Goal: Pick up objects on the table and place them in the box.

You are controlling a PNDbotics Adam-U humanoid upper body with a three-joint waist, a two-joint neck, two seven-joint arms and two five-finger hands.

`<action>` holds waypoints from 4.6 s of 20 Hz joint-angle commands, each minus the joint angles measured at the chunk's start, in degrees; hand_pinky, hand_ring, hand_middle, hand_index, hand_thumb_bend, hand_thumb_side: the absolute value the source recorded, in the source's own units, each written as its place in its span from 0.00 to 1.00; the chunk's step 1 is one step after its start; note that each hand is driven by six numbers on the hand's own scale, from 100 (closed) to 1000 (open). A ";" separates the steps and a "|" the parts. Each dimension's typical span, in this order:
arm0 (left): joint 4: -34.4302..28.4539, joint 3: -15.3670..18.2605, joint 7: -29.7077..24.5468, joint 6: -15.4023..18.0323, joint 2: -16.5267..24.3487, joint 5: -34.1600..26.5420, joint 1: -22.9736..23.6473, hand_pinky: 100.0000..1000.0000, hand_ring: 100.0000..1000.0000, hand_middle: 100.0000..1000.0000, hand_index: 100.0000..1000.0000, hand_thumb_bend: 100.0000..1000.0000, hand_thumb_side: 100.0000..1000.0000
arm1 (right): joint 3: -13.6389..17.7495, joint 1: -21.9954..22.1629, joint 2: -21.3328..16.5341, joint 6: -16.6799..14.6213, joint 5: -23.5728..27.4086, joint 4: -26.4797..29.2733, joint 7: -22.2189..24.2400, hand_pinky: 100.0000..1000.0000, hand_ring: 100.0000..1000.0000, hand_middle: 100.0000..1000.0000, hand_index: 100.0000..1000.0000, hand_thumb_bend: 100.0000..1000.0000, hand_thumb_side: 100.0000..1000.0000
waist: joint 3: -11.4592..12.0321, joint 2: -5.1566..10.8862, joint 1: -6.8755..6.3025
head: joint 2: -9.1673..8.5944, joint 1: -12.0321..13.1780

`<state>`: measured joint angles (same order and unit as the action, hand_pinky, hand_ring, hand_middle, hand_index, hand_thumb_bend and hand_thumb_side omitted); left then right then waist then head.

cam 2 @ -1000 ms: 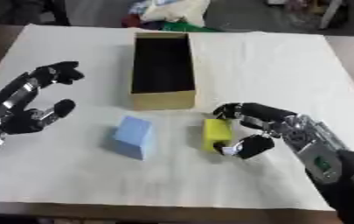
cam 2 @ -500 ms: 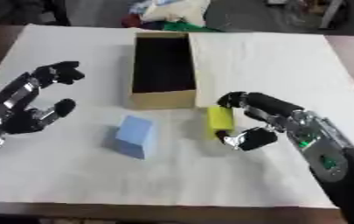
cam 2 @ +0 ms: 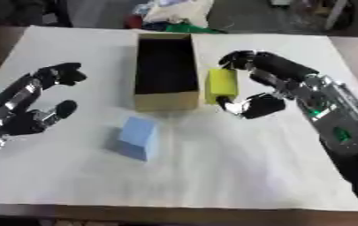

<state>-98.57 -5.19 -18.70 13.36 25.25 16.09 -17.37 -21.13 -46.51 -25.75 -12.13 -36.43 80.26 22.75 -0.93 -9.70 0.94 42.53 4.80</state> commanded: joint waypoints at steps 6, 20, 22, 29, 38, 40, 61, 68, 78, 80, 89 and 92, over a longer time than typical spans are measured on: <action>-0.45 -0.95 -1.30 0.41 0.06 -0.96 -1.54 0.81 0.82 0.74 0.95 0.39 0.77 | 3.39 -7.04 8.62 -0.64 -7.78 -8.98 -2.38 0.83 0.84 0.87 0.56 0.00 0.44 | 1.04 1.04 -0.30 | 0.60 -1.02; -0.76 -2.73 -3.28 0.92 -1.09 -2.04 -3.47 0.81 0.82 0.74 0.95 0.38 0.77 | 14.85 -9.54 21.94 5.11 -19.73 -23.98 -8.47 0.83 0.84 0.87 0.61 0.00 0.46 | 4.51 0.60 -1.10 | -0.27 -4.29; -0.75 -2.86 -3.46 0.94 -1.19 -2.17 -3.52 0.81 0.82 0.74 0.95 0.38 0.77 | 15.41 -10.21 23.55 7.17 -21.78 -27.32 -10.46 0.84 0.85 0.87 0.62 0.02 0.47 | 4.71 0.58 -1.18 | -0.29 -4.44; -0.75 -2.94 -3.71 0.96 -1.30 -2.35 -3.53 0.81 0.82 0.74 0.95 0.38 0.78 | 13.59 -10.94 25.89 9.19 -28.83 -33.76 -17.35 0.88 0.89 0.91 0.93 0.22 0.57 | 4.78 0.49 -1.36 | -0.31 -4.63; -0.73 -2.84 -3.67 0.93 -1.23 -2.34 -3.32 0.81 0.82 0.74 0.95 0.38 0.78 | 14.29 -10.78 26.54 7.96 -38.31 -33.38 -18.14 0.90 0.91 0.93 1.00 0.45 0.68 | 4.11 0.50 -1.42 | -0.33 -4.48; -0.74 -2.81 -3.65 0.93 -1.19 -2.33 -3.27 0.81 0.82 0.74 0.95 0.38 0.78 | 14.76 -10.73 26.59 7.81 -40.31 -32.73 -18.28 0.90 0.90 0.93 1.00 0.50 0.72 | 3.88 0.52 -1.40 | -0.39 -4.42; -0.46 -2.54 -3.13 0.86 1.05 -1.52 -3.68 0.81 0.82 0.74 0.95 0.39 0.78 | 13.95 -0.33 15.31 3.01 -29.90 -9.62 -32.37 0.79 0.80 0.83 0.94 0.39 0.71 | -0.36 0.03 -0.99 | -1.79 -1.16; -0.73 -4.77 -5.17 1.56 4.06 -1.65 -5.69 0.80 0.81 0.72 0.95 0.45 0.72 | 10.63 9.81 8.61 2.41 -23.41 -0.55 -33.47 0.80 0.82 0.85 0.96 0.36 0.72 | -1.00 -0.39 -1.02 | -2.10 -0.32; 0.46 -8.83 -9.49 1.53 7.16 -2.70 -8.12 0.78 0.79 0.72 0.95 0.47 0.73 | 10.13 16.76 4.61 4.43 -12.99 5.10 -31.03 0.79 0.82 0.85 0.96 0.34 0.73 | -1.63 -0.43 -1.40 | -1.87 0.12; 0.96 -10.38 -11.03 1.73 7.48 -2.28 -8.81 0.78 0.80 0.72 0.95 0.47 0.73 | 10.19 17.48 4.29 4.66 -11.11 5.51 -30.63 0.79 0.82 0.85 0.96 0.34 0.73 | -1.66 -0.40 -1.48 | -1.76 0.09; 3.03 -13.00 -15.78 2.03 6.86 -1.50 -10.31 0.80 0.81 0.74 0.93 0.47 0.76 | 9.97 18.16 2.72 5.30 -1.75 7.04 -28.20 0.79 0.81 0.85 0.95 0.34 0.74 | -1.79 -0.44 -1.52 | -1.69 0.12; 3.77 -14.20 -17.17 2.16 6.37 -0.91 -10.86 0.80 0.81 0.74 0.94 0.47 0.77 | 9.93 18.29 2.24 5.47 1.43 7.47 -27.45 0.79 0.81 0.85 0.95 0.33 0.74 | -1.90 -0.49 -1.59 | -1.69 0.27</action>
<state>-94.55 -19.30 -35.25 15.42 30.82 14.80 -27.15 -11.33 -27.67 -21.88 -6.64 -36.49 86.25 -5.09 -2.78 -10.92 -0.61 40.81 4.89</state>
